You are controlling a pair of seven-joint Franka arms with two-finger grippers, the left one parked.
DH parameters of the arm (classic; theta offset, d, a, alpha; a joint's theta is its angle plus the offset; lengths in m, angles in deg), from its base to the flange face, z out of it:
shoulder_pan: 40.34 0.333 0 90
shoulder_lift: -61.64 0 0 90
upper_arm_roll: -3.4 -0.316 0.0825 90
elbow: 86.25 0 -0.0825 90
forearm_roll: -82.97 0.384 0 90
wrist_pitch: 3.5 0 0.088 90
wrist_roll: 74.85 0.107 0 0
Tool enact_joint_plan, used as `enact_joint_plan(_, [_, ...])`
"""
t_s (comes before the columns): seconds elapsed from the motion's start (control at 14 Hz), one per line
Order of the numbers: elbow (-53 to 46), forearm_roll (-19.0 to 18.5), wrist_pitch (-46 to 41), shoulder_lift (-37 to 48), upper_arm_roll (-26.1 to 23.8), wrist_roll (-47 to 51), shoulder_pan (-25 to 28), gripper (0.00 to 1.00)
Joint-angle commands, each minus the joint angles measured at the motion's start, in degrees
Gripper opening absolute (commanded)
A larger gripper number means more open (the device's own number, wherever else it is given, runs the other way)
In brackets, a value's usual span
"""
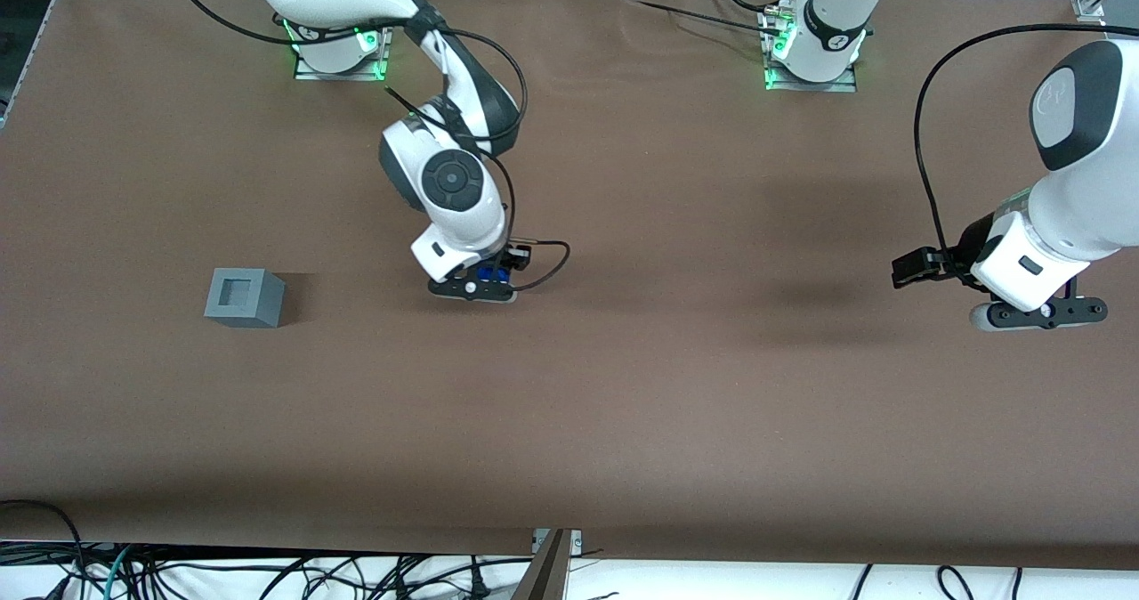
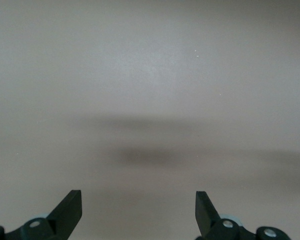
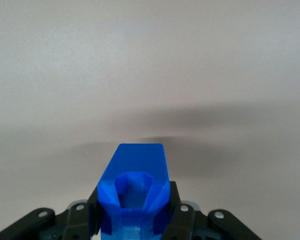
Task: Insert blue part into gray base with right arm
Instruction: 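Lift the blue block and carry it over the gray base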
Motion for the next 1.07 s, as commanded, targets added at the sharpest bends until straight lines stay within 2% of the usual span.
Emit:
enact_joint_plan(0.0, [1.2, -0.1, -5.6, 5.5, -0.3, -5.8, -2.5, 0.14])
enact_joint_plan(0.21, [1.2, -0.1, -11.4, 9.6, 1.0, -12.7, -5.2, 0.14])
enact_joint_plan(0.36, [1.4, 0.9, -14.4, 12.2, 5.0, -19.2, -5.2, 0.14])
enact_joint_plan(0.5, [2.1, 3.8, -16.5, 14.5, 10.0, -25.9, -5.2, 0.14])
enact_joint_plan(0.79, [5.3, 4.0, -17.3, 19.0, 18.0, -35.9, -5.2, 0.14])
enact_joint_plan(1.0, [5.9, 4.0, -18.7, 21.3, 20.6, -38.9, -5.2, 0.14])
